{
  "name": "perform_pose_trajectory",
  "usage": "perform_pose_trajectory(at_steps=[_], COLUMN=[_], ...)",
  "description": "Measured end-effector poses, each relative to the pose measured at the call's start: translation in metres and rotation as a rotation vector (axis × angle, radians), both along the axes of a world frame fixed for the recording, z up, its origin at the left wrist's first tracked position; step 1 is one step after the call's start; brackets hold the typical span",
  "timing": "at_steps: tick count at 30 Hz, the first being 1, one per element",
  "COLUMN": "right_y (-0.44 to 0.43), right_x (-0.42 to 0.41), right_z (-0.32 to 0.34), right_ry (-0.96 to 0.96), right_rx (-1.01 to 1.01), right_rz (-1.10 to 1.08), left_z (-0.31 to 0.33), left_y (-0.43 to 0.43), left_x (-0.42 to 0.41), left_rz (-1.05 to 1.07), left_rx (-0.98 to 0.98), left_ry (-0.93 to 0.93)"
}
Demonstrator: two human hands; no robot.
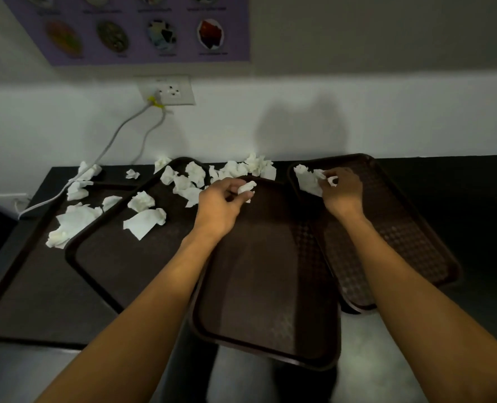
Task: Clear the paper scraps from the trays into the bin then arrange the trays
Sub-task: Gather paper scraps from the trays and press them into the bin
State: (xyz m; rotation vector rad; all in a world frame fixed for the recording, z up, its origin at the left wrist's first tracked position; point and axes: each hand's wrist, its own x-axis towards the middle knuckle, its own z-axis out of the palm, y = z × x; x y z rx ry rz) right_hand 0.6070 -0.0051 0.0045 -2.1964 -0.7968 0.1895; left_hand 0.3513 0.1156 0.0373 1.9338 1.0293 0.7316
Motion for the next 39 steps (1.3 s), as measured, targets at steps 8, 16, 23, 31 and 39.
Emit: perform_pose_trajectory(at_steps=[8, 16, 23, 31, 39], right_y=[-0.007, 0.0, 0.01, 0.012, 0.004], right_x=[-0.075, -0.206, -0.355, -0.522, -0.65], right_z=[0.034, 0.043, 0.04, 0.025, -0.01], right_ry=[0.326, 0.568, 0.621, 0.645, 0.66], right_rx=[0.256, 0.353, 0.313, 0.211, 0.112], right_rz=[-0.028, 0.154, 0.322, 0.548, 0.763], left_z=[0.014, 0.024, 0.021, -0.001, -0.049], left_y=[-0.014, -0.025, -0.031, -0.062, -0.102], left_x=[-0.052, -0.16, -0.305, -0.466, -0.581], left_rz=[0.017, 0.076, 0.2, 0.353, 0.611], left_rx=[-0.081, -0.108, -0.111, -0.116, -0.142], left_ry=[-0.066, -0.11, -0.11, -0.106, -0.089])
